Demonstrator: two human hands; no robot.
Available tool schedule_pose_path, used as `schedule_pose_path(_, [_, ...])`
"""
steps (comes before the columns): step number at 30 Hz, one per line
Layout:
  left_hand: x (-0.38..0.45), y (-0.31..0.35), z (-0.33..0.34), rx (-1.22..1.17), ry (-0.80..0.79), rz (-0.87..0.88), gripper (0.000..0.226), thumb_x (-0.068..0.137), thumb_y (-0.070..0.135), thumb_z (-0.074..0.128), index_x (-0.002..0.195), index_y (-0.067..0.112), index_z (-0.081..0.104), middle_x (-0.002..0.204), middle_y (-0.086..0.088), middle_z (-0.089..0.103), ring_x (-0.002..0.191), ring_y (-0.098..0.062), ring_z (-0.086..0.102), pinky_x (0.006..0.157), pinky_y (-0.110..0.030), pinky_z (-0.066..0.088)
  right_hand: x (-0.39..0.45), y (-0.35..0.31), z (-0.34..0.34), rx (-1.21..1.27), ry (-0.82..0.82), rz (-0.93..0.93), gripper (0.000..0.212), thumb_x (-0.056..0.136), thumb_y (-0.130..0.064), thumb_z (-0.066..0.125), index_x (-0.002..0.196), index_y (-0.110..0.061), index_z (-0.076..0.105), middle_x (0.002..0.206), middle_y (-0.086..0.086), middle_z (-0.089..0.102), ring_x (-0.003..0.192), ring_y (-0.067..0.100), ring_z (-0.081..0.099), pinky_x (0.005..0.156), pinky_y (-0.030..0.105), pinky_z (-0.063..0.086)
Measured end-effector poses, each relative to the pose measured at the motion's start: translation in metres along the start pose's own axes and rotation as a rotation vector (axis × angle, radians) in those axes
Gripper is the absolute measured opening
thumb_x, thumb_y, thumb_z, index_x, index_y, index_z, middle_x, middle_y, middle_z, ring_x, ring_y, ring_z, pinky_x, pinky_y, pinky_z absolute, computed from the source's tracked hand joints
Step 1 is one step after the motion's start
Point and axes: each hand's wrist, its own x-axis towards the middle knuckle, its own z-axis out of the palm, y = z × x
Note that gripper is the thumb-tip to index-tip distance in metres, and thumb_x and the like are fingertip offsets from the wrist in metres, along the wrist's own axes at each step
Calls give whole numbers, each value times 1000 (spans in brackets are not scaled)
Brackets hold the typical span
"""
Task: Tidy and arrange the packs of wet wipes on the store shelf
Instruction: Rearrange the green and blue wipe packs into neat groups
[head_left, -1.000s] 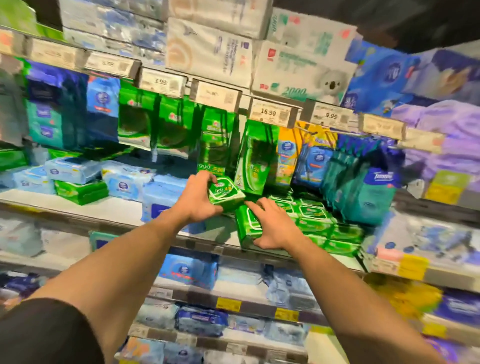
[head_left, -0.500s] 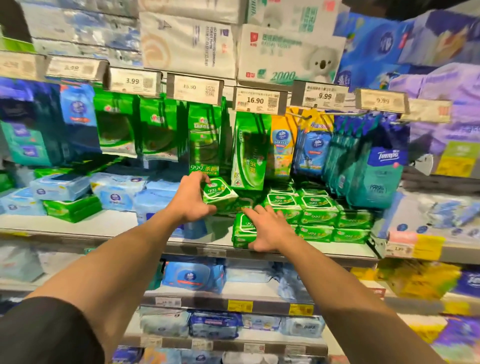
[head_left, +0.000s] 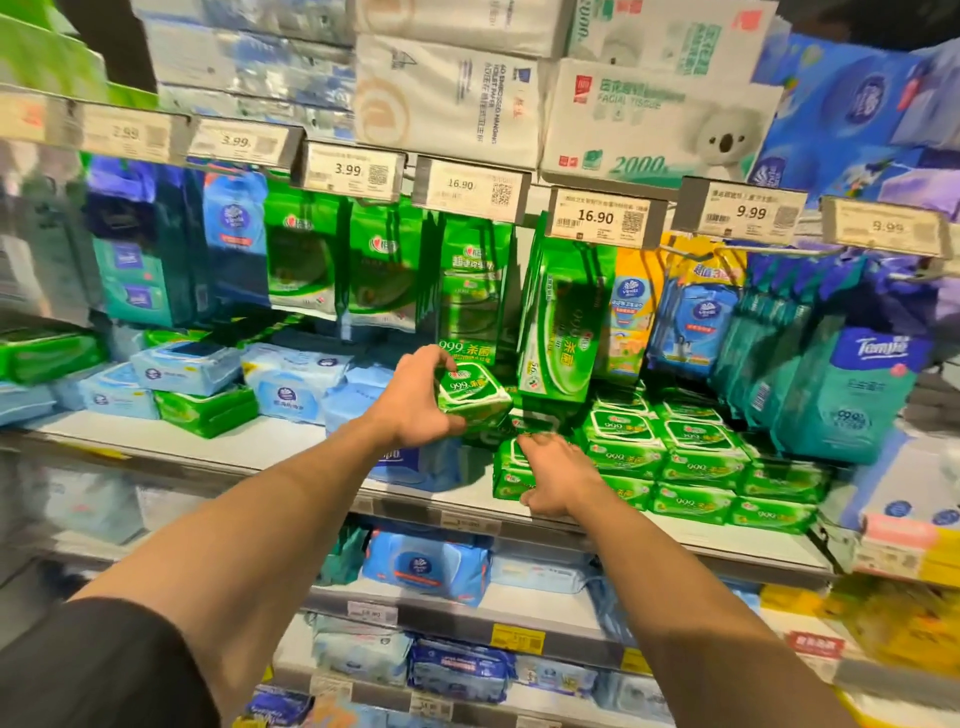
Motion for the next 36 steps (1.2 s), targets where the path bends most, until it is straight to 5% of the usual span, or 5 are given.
schedule_pose_path(7, [4,6,14,-19,-50,25,71,55,18,89,109,25,44,112,-8,46,97,-19,48,73,-17,37,8,-10,17,23,83,92,74,84,-12,62,149,-7,26,156,19,23,146,32,19,119,39,20])
schedule_pose_path(21, [-4,16,12,-41,-129,44,72,56,18,89,112,24,45,112,-7,44,99,-23,53,86,-38,53,-2,-11,29,86,178,78,61,87,-13,61,141,-2,35,158,19,7,149,34,0,122,42,13])
schedule_pose_path(25, [-2,22,24,-25,-170,49,67,55,21,88,107,28,45,110,-5,46,99,-23,50,80,-37,49,-39,14,34,160,350,-27,39,90,-18,50,126,-2,50,137,13,36,134,29,33,96,41,46])
schedule_pose_path(29, [-1,29,44,-15,-210,52,65,58,22,87,106,29,44,108,-5,42,101,-24,44,79,-34,44,-69,42,39,119,470,-83,30,86,-28,45,92,-5,61,100,9,51,95,27,52,69,42,53])
schedule_pose_path(36, [-1,42,82,114,-259,89,61,66,31,85,112,30,45,107,-2,37,114,-21,29,94,-34,27,-107,75,38,56,396,45,36,81,-38,43,87,-8,61,90,8,54,86,28,56,72,41,52])
